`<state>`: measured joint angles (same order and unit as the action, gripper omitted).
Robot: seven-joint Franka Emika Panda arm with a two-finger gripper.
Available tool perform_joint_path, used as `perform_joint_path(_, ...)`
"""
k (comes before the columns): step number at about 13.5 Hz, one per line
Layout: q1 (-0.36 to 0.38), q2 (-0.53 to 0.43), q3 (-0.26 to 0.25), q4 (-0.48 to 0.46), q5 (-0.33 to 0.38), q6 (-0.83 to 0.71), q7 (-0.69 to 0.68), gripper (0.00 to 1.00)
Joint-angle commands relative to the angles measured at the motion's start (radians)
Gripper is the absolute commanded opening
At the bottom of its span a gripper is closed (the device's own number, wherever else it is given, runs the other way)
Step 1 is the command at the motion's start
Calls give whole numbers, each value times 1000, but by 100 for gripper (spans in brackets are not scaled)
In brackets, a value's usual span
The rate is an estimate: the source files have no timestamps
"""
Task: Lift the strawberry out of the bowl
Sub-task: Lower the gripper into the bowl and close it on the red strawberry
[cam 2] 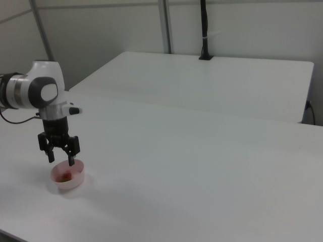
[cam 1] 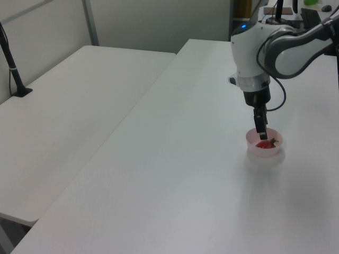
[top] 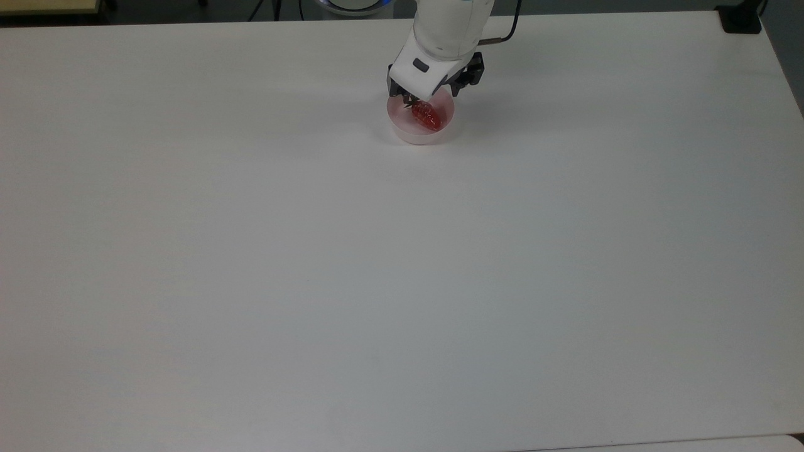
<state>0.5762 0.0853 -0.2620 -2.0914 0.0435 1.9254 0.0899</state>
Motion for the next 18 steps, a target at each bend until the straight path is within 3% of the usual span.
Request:
perform_joint_path(1, 11, -35, -13, -101, 10, 107, 18, 81)
perform_joint_path(10, 8, 50, -11, -102, 12, 201, 18, 75)
perform_joint_path(15, 10, 50, -11, -102, 12, 195, -1, 50)
perform_joint_path(18, 8, 48, -11, -101, 12, 181, -9, 47)
